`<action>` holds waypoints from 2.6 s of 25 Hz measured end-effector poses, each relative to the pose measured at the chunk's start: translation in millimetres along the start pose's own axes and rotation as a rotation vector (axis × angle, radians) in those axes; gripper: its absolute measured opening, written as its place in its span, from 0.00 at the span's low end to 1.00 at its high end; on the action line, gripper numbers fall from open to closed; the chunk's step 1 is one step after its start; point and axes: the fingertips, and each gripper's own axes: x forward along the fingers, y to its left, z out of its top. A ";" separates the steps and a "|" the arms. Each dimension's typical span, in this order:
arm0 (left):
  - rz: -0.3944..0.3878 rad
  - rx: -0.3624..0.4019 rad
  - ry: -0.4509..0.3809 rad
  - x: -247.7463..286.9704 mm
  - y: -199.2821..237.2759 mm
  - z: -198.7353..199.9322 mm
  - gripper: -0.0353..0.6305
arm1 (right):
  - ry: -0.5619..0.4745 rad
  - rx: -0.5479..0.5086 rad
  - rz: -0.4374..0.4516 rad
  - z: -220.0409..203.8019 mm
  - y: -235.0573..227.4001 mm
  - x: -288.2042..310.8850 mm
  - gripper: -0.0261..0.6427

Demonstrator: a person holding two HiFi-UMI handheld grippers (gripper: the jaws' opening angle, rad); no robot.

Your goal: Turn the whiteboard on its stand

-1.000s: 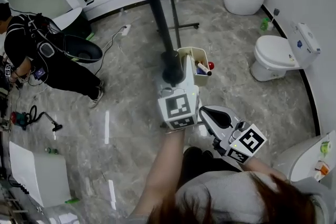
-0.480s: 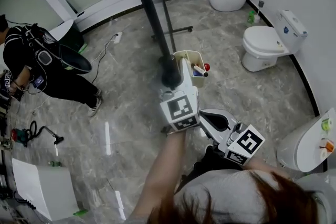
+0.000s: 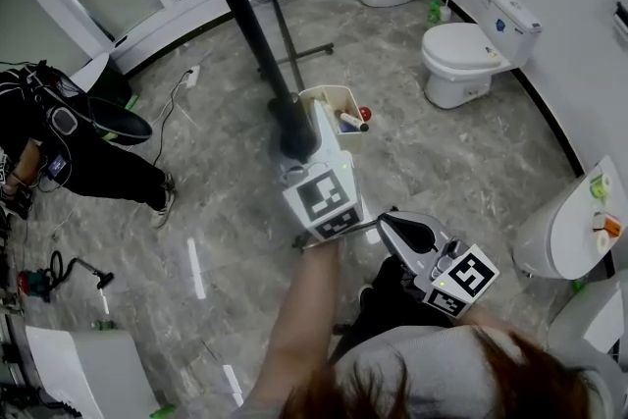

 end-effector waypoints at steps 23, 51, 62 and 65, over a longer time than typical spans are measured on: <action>0.113 0.039 -0.010 -114.8 -71.0 11.6 0.21 | -0.035 -0.077 0.153 32.4 37.1 -102.2 0.04; 0.015 -0.022 -0.016 -232.2 -147.1 36.9 0.27 | -0.075 -0.082 -0.012 15.1 110.4 -226.7 0.04; -0.002 -0.034 -0.029 -279.3 -193.0 44.8 0.29 | -0.096 -0.079 -0.118 3.0 125.1 -314.5 0.04; 0.002 -0.032 -0.028 -296.4 -205.3 45.6 0.29 | -0.094 -0.147 -0.107 15.2 128.0 -320.6 0.04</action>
